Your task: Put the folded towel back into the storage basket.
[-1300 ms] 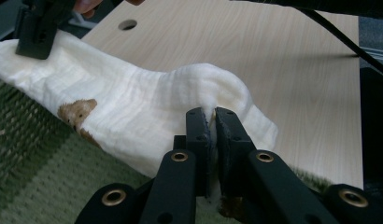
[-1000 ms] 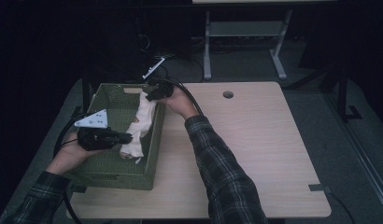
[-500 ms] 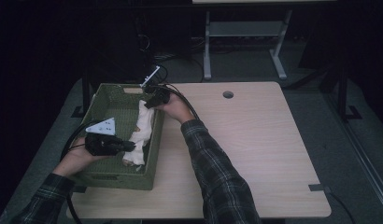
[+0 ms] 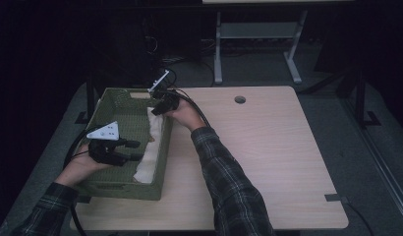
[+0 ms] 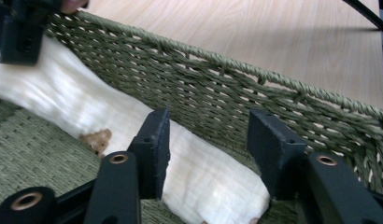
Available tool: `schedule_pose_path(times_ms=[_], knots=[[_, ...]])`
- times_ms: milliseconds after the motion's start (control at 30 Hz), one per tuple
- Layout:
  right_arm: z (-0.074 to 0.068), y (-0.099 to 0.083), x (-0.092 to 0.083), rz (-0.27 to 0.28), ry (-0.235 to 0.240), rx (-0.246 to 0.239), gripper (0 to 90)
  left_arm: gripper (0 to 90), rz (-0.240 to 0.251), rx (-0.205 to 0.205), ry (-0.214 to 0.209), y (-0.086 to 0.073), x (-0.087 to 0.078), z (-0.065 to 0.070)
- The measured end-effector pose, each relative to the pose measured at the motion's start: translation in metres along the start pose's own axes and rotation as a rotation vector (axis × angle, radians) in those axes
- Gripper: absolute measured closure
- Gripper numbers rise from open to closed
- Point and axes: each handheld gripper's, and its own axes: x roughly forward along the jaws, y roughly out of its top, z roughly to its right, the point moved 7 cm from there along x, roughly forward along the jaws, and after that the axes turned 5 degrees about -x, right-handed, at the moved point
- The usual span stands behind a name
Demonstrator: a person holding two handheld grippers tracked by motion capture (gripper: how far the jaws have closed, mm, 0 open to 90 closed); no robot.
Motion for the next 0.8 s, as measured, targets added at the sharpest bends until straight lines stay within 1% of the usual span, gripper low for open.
schedule_pose_path(times_ms=[100,133,167,200,267,300,333,367,433,500,533,633,700,800], knots=[[0.002,0.003,-0.009,0.029,-0.019,0.006,46.9,43.0,0.018,-0.017,0.015,0.005,-0.001,-0.001],[0.001,0.003,-0.012,0.035,-0.023,0.008,44.8,42.4,0.035,-0.03,0.019,0.009,-0.002,0.0],[0.001,0.004,-0.019,0.051,-0.03,0.019,43.1,41.3,0.046,-0.037,0.021,0.011,-0.003,0.0],[0.001,0.005,-0.023,0.06,-0.036,0.012,41.8,40.7,0.066,-0.046,0.026,0.016,-0.004,0.001],[0.001,0.004,-0.035,0.079,-0.041,0.016,39.5,39.3,0.086,-0.063,0.04,0.023,-0.004,0.001],[0.001,0.003,-0.042,0.088,-0.043,0.023,39.0,38.5,0.09,-0.064,0.05,0.026,-0.004,0.002],[0.002,0.001,-0.047,0.092,-0.049,0.019,38.0,38.1,0.09,-0.065,0.059,0.028,-0.003,0.002],[0.002,-0.001,-0.051,0.091,-0.049,0.025,36.9,37.4,0.087,-0.069,0.07,0.031,0.0,0.003],[0.004,-0.009,-0.063,0.095,-0.061,0.032,35.0,35.8,0.084,-0.071,0.073,0.036,0.004,0.006],[0.007,-0.018,-0.074,0.094,-0.08,0.024,32.2,34.2,0.083,-0.084,0.086,0.042,0.011,0.008],[0.007,-0.023,-0.08,0.097,-0.086,0.03,30.8,33.6,0.073,-0.086,0.095,0.044,0.013,0.009],[0.009,-0.039,-0.098,0.101,-0.104,0.036,28.4,32.4,0.076,-0.098,0.113,0.053,0.022,0.013],[0.01,-0.049,-0.108,0.106,-0.117,0.04,27.2,32.0,0.081,-0.104,0.13,0.059,0.029,0.017],[0.009,-0.064,-0.12,0.098,-0.132,0.047,25.3,31.8,0.079,-0.117,0.148,0.068,0.039,0.024]])
